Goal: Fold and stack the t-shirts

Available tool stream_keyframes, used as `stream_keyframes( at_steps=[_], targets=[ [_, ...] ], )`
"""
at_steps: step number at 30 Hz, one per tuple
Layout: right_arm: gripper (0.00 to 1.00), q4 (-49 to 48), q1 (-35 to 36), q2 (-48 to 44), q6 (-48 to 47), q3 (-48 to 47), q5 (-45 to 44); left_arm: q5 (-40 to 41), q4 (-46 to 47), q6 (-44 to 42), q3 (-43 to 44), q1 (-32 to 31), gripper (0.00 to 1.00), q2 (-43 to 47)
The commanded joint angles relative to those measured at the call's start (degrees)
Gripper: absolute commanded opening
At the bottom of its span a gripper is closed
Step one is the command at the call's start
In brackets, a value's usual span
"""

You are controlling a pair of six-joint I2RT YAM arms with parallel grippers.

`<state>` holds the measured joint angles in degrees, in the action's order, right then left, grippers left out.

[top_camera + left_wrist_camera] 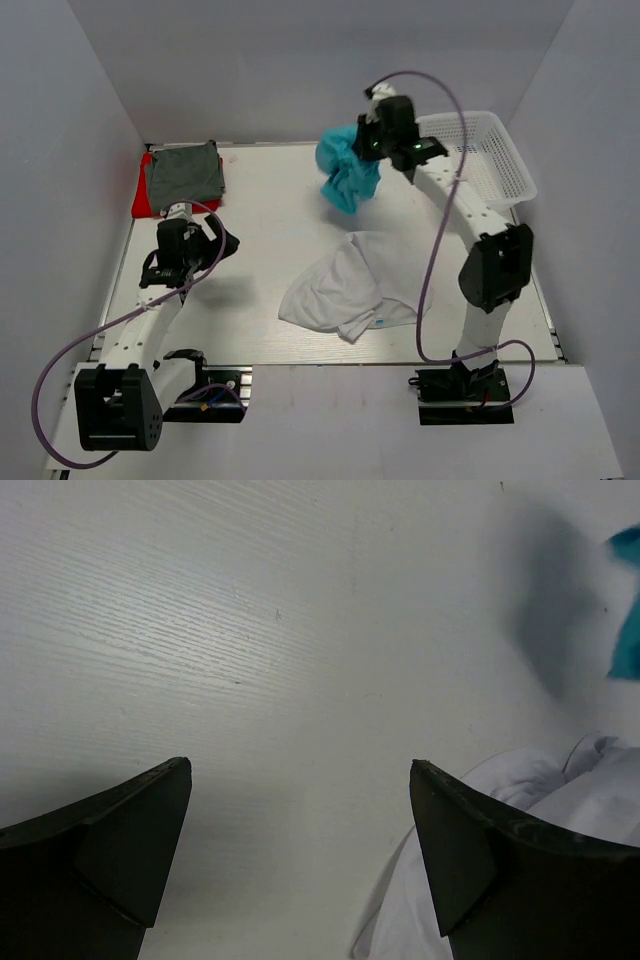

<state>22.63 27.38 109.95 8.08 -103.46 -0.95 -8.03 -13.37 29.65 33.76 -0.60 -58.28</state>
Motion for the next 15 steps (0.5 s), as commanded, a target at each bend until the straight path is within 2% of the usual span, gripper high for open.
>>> stream_keyframes(
  at_steps=[1, 5, 10, 15],
  targets=[
    [0.0, -6.4, -5.7, -8.1, 1.7, -6.8, -3.8, -1.5, 1.7, -1.9, -0.8, 0.2, 1.0, 2.9],
    [0.0, -4.1, -13.6, -9.5, -0.8, -12.6, -11.0, -3.0, 2.3, -3.0, -1.3, 0.2, 1.0, 3.6],
    [0.0, -1.5, -24.3, -9.1, -1.9, -17.9, -10.1, -5.7, 2.9, -4.2, -1.3, 0.2, 1.0, 2.8],
    [0.0, 0.5, -31.1, -5.1, -3.6, -18.5, -4.3, -8.0, 4.2, -4.7, -1.3, -0.4, 1.0, 0.9]
  ],
)
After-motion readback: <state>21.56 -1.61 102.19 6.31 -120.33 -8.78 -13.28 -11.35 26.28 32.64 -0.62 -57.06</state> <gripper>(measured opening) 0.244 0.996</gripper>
